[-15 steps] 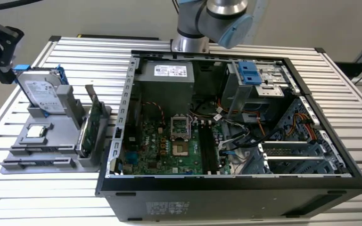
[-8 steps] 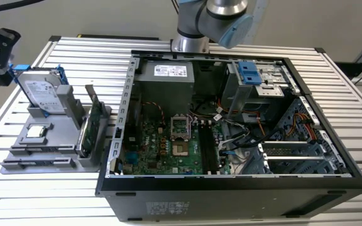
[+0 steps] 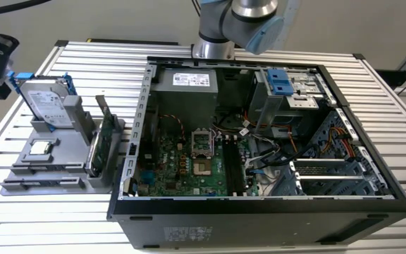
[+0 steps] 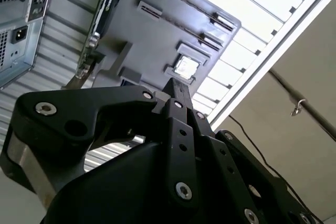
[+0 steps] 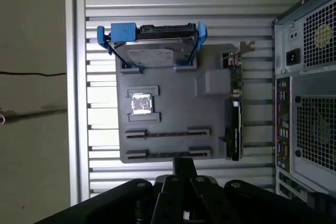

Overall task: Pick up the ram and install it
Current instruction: 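Reach for the ram, then pick up the ram and move it above insertion slot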

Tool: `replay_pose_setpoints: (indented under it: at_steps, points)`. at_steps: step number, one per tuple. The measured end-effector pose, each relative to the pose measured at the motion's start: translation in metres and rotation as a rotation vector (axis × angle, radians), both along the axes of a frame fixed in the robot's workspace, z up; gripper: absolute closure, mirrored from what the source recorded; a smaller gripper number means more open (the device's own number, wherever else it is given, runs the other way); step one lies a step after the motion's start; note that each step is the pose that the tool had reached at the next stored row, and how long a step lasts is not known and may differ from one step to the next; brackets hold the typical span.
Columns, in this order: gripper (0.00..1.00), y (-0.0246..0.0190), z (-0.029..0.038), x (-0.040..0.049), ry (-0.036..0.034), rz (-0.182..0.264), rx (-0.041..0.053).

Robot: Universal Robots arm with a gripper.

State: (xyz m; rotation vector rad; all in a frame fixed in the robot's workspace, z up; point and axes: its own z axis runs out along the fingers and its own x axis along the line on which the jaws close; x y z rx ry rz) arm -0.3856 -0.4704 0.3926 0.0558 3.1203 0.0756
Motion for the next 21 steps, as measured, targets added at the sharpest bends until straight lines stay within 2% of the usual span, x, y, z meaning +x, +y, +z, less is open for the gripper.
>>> replay_pose_setpoints:
  at_steps: [9,21]
  points:
    - [1.00,-0.0075,0.0000,-0.0005,0.0000,0.007,-0.0001]
    - [1.00,-0.0138,0.0000,-0.0013,0.0000,0.019,0.0000]
